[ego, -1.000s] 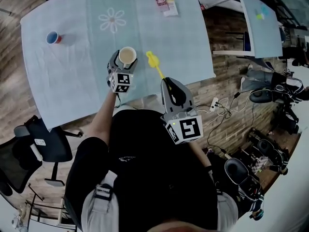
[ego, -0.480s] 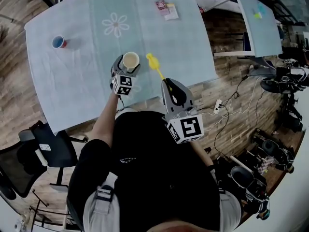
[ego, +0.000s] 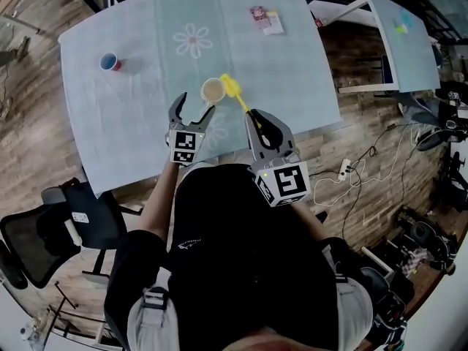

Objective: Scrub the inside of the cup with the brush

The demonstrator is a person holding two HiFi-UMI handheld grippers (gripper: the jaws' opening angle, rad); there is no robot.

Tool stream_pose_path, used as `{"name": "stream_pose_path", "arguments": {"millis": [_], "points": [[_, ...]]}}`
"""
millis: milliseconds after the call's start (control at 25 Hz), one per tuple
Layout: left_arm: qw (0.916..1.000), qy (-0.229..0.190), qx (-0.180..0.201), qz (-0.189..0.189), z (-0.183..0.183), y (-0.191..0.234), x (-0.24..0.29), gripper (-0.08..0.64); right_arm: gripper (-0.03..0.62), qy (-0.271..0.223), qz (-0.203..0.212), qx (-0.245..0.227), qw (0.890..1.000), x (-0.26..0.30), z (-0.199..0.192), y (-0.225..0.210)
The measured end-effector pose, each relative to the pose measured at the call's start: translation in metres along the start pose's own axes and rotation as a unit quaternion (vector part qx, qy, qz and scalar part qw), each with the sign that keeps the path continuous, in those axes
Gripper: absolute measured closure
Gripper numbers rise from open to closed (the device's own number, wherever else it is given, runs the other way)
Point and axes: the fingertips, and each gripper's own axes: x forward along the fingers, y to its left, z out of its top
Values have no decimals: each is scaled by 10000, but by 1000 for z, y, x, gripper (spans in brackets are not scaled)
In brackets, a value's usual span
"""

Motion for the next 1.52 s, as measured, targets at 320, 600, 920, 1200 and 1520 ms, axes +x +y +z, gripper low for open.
{"name": "stream_pose_path", "arguments": {"millis": [320, 600, 920, 1200, 1520], "points": [[9895, -1228, -149, 742, 109, 15, -82, 497, 554, -695, -13, 471, 9965, 1, 17, 0], [9839, -1667, -176, 614, 160, -9, -120, 540, 554, -1090, 49, 444, 9930, -3, 30, 4], [9816, -1781, 83, 681, 183, -22, -139, 546, 554, -1143, 315, 508, 9916, 4, 25, 22], [9803, -1895, -192, 516, 186, -26, -136, 548, 554, -1158, 388, 430, 9916, 7, 34, 24], [9796, -1973, -37, 378, 191, -34, -129, 548, 554, -1068, 343, 356, 9931, 9, 34, 20]]}}
